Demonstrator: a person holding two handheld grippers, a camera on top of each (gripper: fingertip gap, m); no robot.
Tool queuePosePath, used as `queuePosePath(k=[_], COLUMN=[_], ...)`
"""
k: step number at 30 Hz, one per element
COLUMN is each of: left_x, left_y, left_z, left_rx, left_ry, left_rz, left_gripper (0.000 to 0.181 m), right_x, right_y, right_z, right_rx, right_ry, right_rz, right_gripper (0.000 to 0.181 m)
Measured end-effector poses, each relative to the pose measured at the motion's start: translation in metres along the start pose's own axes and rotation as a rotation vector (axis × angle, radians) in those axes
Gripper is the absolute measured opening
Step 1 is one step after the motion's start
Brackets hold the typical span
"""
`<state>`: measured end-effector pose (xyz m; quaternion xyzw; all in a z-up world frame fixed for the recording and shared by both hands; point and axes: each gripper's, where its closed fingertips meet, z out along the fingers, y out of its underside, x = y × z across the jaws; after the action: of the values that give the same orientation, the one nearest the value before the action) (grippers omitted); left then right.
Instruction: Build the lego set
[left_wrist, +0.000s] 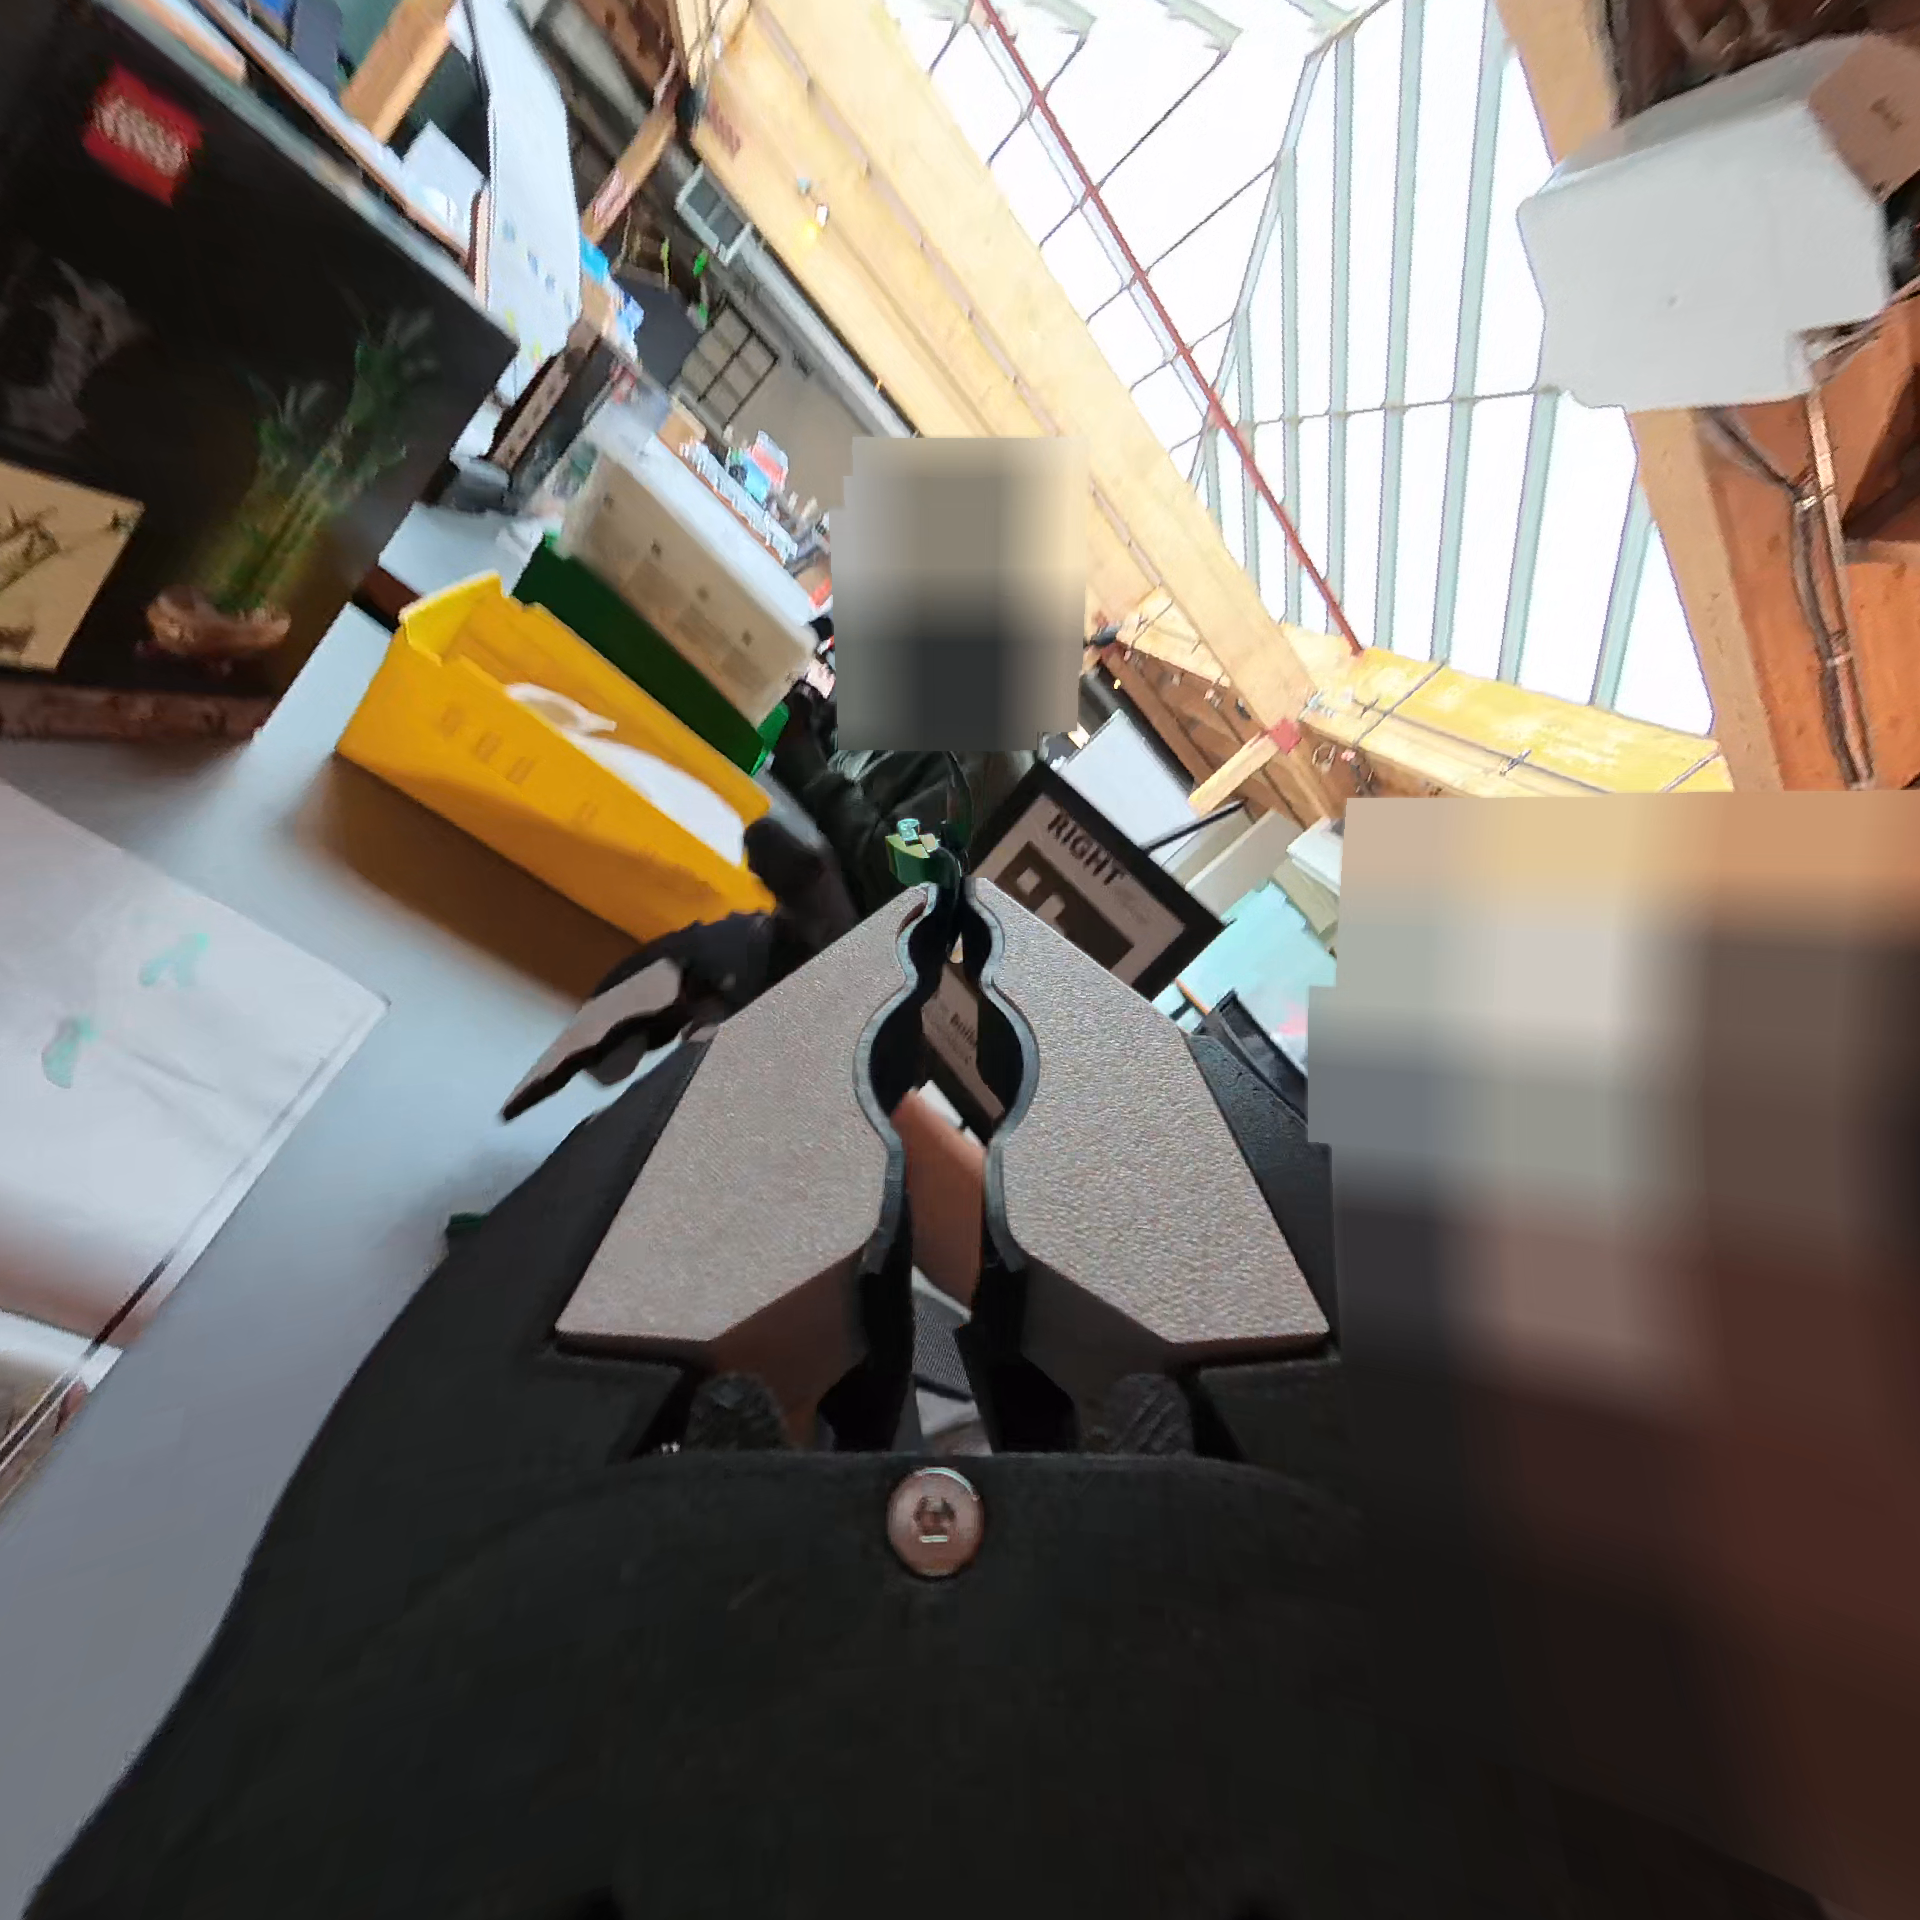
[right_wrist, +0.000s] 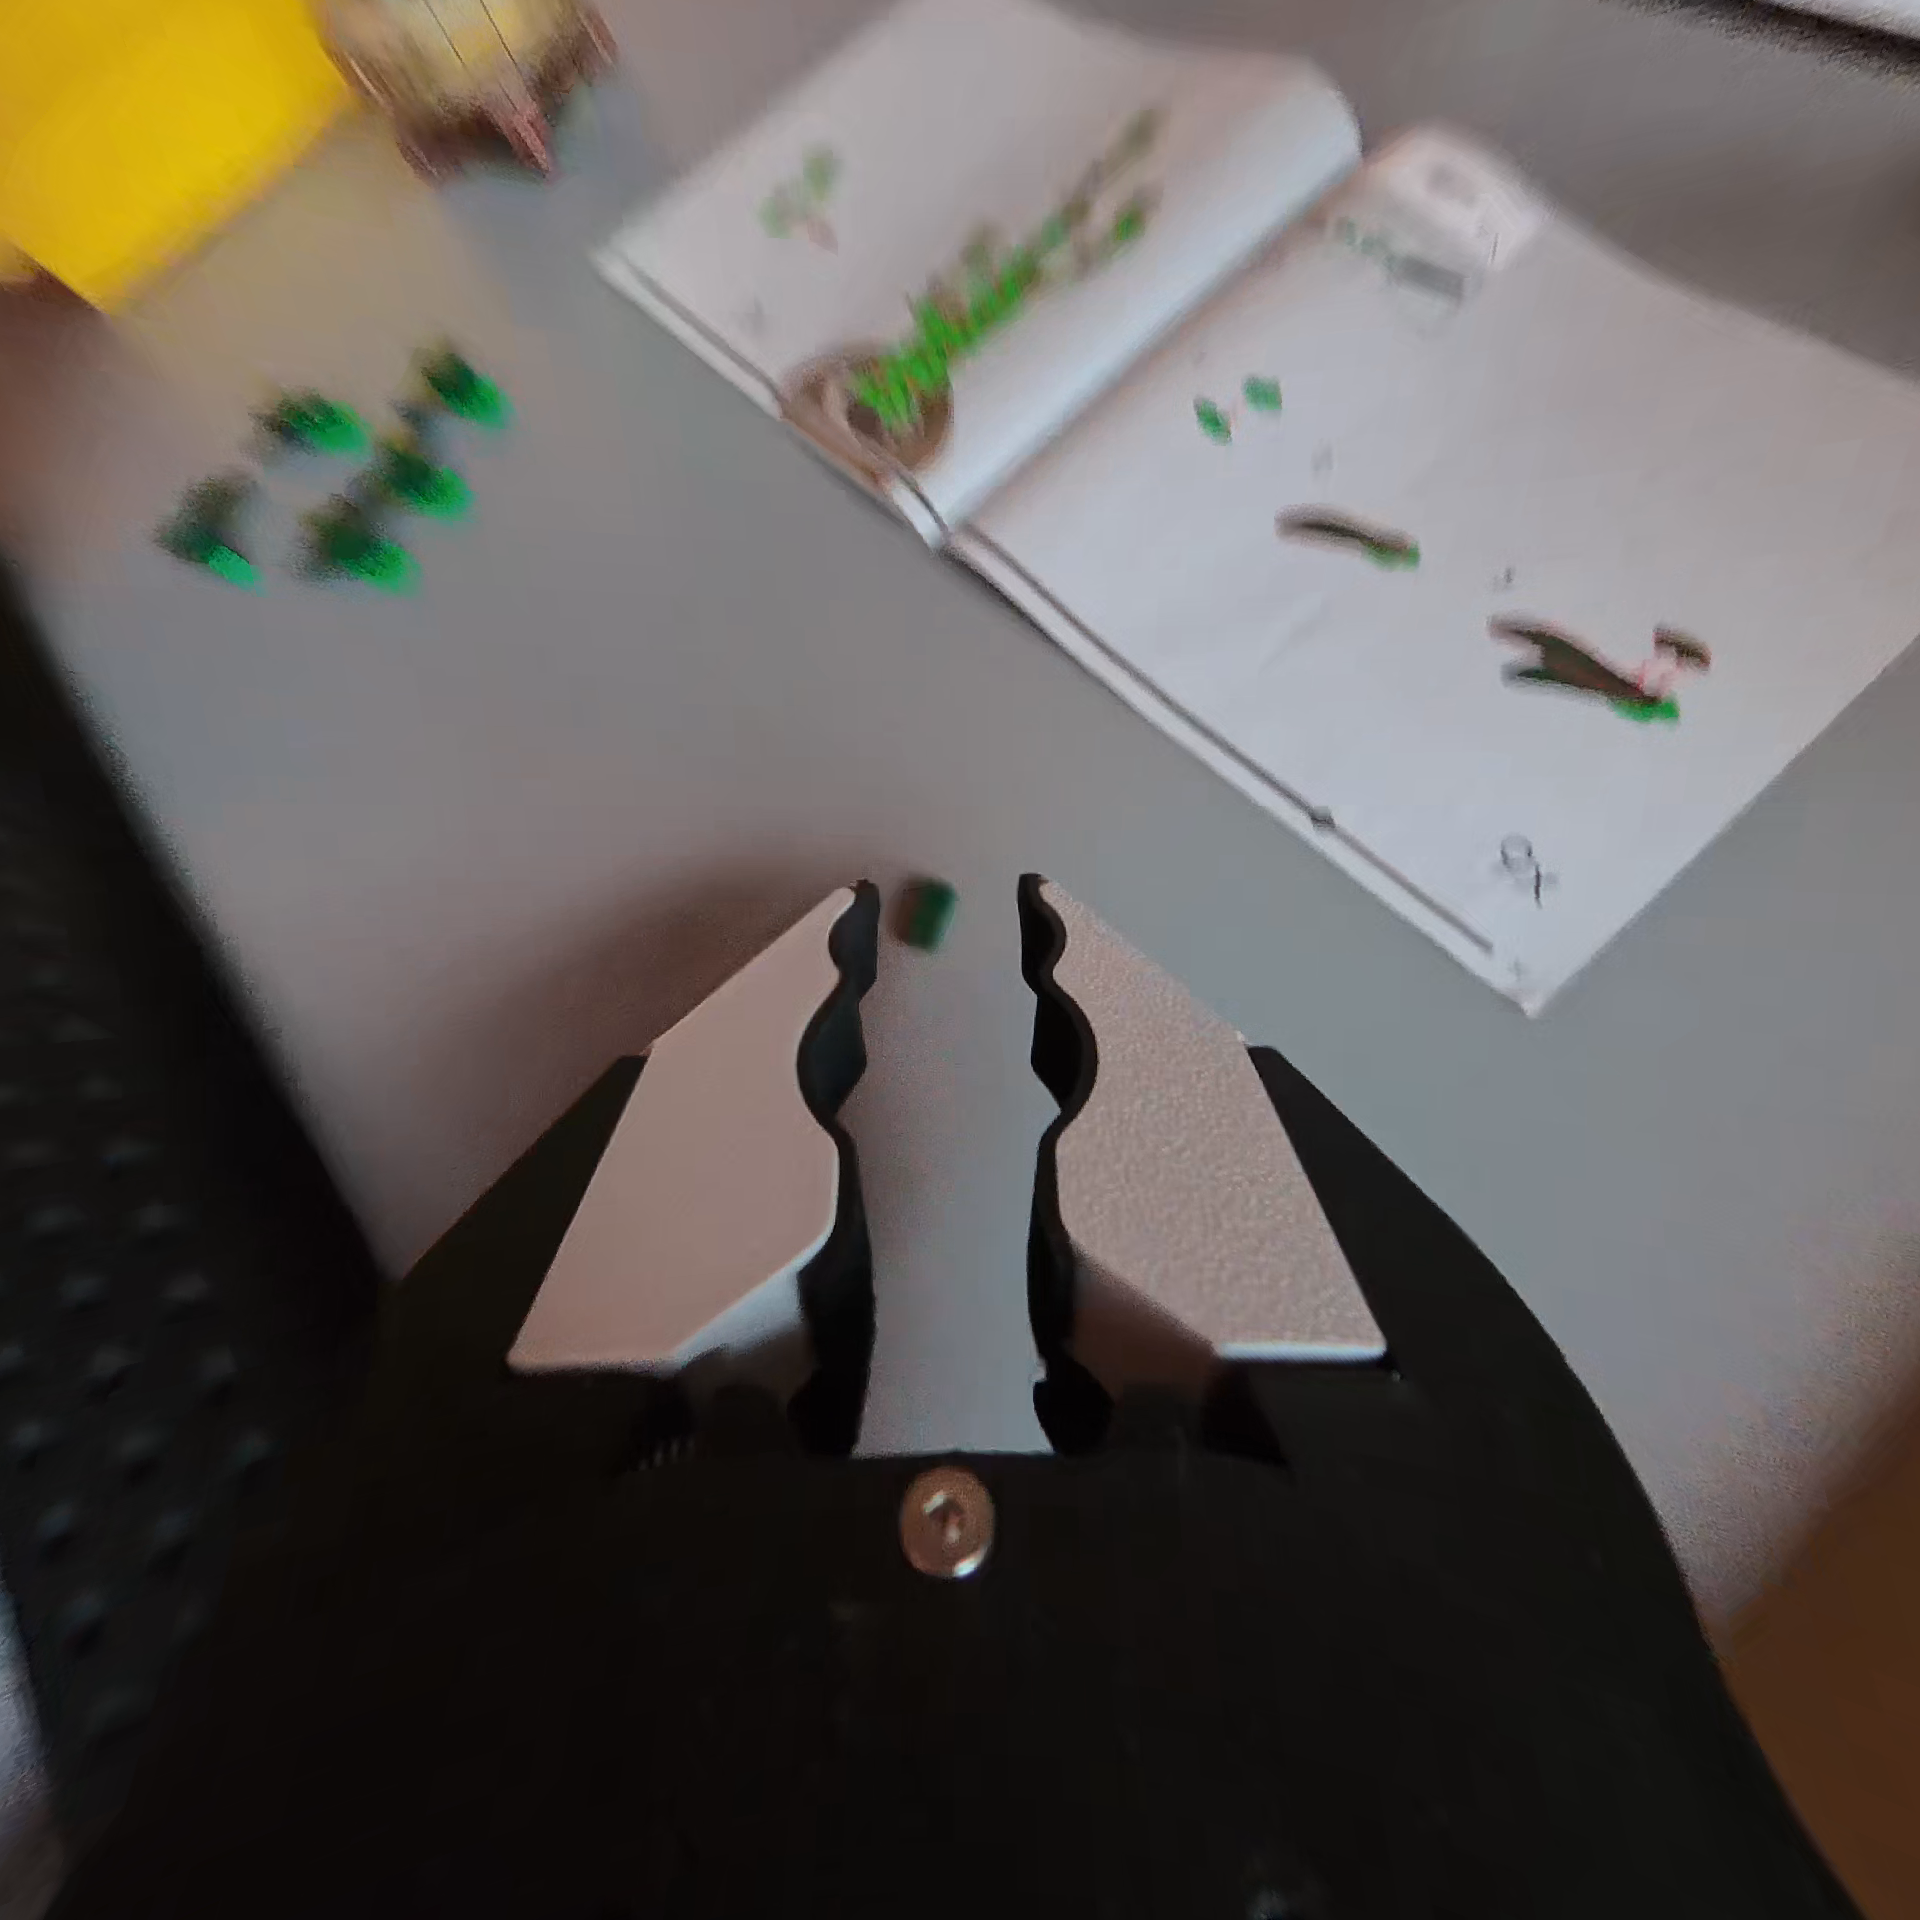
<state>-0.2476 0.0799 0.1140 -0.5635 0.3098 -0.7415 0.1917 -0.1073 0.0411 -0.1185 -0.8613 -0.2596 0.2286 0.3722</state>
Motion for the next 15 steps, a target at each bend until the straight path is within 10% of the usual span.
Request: queuePosePath(k=[7, 15], left_x=[-0.050, -0.067], left_y=[0.026, 0.041], left_z=[0.029, 0.026], left_rx=[-0.114, -0.174], left_ry=[-0.076, -0.084], left_rz=[-0.105, -0.189], left_gripper=[0.000, 0.000], right_x=[-0.052, -0.061], right_y=[-0.134, -0.157], right_z=[-0.054, -0.017], right_rx=[0.489, 0.516], right_ry=[-0.189, -0.094], right_rz=[-0.222, -0.551], right_gripper=[0.046, 0.039])
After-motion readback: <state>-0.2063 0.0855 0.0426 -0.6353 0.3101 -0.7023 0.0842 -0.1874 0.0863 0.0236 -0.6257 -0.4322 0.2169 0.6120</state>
